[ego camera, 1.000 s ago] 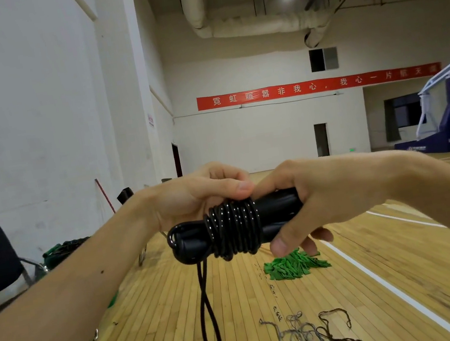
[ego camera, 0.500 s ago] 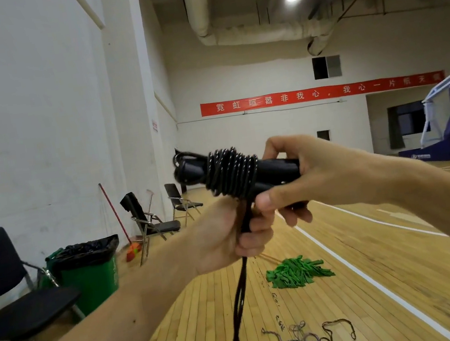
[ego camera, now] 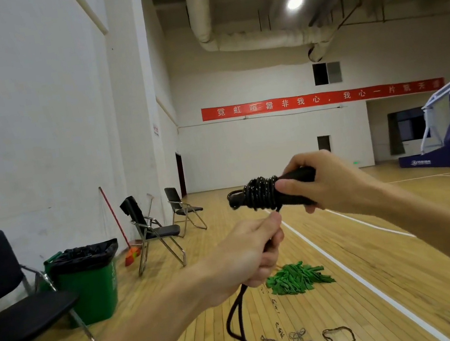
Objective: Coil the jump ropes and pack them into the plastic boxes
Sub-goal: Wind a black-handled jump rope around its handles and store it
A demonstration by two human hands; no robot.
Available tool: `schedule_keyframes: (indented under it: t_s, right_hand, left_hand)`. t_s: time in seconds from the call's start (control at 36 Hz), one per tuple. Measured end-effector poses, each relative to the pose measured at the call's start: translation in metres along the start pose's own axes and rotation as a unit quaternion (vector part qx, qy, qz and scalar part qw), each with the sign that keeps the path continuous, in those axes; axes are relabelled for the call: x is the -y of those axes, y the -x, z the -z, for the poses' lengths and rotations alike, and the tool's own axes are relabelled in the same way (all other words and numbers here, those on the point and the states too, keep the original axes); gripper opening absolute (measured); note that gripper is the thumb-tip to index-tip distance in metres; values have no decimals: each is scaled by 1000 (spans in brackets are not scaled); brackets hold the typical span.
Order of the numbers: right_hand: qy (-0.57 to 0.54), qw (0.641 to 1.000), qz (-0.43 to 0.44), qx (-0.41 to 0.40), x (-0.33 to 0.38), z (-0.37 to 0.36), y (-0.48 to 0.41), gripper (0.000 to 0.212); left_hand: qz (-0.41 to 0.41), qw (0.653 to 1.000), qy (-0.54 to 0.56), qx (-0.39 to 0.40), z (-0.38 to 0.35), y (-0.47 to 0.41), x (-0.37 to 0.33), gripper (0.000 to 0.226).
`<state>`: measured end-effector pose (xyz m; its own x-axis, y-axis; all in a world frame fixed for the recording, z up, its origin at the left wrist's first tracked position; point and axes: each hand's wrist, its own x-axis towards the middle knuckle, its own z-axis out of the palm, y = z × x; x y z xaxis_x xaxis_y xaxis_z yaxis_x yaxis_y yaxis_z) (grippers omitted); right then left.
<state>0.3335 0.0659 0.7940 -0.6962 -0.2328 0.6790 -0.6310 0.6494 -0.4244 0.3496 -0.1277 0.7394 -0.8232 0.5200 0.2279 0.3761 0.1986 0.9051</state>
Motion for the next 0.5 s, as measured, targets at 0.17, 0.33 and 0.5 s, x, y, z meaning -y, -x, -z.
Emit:
schedule_keyframes:
  t_s: [0.17, 0.33, 0.5]
  right_hand:
    - [55, 997, 21, -58, -2, -10, -3, 19]
    - [96, 995, 7, -28, -15, -17, 1, 23]
    - [96, 995, 8, 36, -7, -26, 7, 23]
  left_hand:
    - [-22, 991, -133, -13, 5, -4, -4, 24]
    - [-85, 900, -424, -60, 20, 0, -20, 15]
    - [-167, 818, -545, -79, 37, 0, -45, 20]
